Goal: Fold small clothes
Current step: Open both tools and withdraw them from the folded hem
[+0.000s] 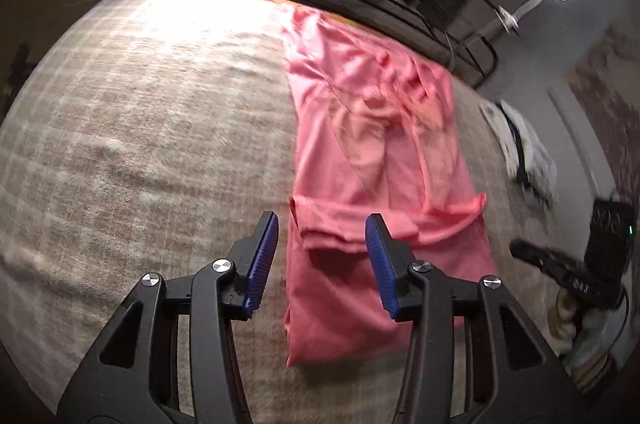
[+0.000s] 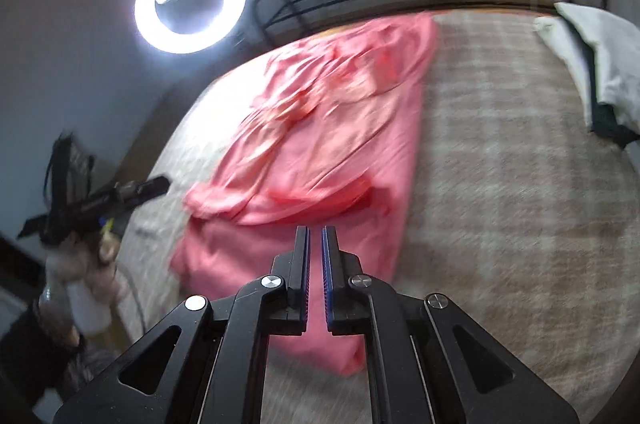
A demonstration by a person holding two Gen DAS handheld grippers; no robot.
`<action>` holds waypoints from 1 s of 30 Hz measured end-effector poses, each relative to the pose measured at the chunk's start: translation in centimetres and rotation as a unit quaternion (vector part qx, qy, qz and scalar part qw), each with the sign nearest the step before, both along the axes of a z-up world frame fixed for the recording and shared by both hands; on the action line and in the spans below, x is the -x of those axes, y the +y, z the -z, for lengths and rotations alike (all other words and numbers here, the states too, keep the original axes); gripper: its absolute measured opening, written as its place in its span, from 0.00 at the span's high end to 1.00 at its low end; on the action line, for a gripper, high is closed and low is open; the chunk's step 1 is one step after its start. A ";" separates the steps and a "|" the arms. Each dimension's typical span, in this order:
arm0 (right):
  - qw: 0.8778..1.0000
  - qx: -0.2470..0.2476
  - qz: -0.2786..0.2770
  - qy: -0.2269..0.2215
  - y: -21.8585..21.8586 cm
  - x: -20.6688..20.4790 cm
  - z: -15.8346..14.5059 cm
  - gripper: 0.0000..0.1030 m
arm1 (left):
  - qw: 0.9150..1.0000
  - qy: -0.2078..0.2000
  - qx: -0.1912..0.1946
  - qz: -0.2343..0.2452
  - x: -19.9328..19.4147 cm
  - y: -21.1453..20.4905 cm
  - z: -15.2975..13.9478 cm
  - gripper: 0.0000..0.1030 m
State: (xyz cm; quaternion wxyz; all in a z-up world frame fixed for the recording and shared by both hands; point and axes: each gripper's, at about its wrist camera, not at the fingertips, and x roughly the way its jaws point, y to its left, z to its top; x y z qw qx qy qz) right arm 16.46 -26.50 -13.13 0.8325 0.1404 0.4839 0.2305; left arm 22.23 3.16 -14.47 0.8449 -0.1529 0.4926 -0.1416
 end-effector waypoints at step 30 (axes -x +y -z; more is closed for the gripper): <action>0.994 0.097 0.040 -0.026 0.6 -5.8 3.1 0.66 | 0.991 -0.033 -0.132 0.018 -5.0 -0.4 2.2 0.76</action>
